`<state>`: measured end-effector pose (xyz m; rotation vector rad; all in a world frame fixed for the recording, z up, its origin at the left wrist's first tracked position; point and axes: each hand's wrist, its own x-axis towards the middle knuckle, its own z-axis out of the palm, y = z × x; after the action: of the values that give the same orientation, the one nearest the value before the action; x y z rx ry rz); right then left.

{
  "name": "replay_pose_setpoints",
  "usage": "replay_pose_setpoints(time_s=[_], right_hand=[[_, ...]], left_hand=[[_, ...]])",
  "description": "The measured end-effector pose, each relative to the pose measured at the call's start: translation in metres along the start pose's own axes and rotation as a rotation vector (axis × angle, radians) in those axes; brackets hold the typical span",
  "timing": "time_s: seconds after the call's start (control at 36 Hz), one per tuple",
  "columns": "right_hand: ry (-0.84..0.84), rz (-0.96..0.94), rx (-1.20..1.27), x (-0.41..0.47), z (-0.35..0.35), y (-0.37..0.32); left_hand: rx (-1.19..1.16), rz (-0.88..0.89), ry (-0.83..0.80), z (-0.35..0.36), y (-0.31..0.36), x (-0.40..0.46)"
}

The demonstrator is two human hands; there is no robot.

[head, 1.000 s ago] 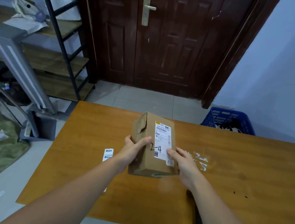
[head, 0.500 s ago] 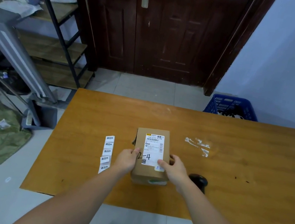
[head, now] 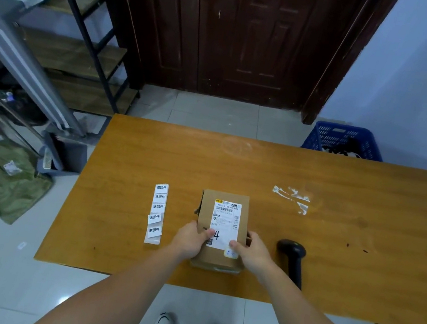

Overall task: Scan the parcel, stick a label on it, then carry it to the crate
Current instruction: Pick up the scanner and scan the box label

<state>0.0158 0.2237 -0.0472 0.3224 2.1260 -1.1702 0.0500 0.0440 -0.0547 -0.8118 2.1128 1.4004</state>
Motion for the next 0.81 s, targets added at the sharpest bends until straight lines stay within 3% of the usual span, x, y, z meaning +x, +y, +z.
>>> replay_pose_setpoints(time_s=[0.42,0.61,0.72,0.81], right_hand=[[0.001,-0.087,-0.255,0.006,-0.009,0.0],[0.356,-0.207,-0.393,0.013,-0.075,0.007],[0.507,-0.086,-0.401,0.014,-0.115,0.039],[0.445,0.086,-0.347,0.018,-0.127,0.068]], left_hand=[[0.071,-0.004,0.014,-0.008,0.001,-0.001],[0.366,0.076,0.077,-0.022,0.011,-0.004],[0.477,0.068,0.056,-0.021,0.003,-0.001],[0.506,0.059,0.047,-0.015,-0.005,0.003]])
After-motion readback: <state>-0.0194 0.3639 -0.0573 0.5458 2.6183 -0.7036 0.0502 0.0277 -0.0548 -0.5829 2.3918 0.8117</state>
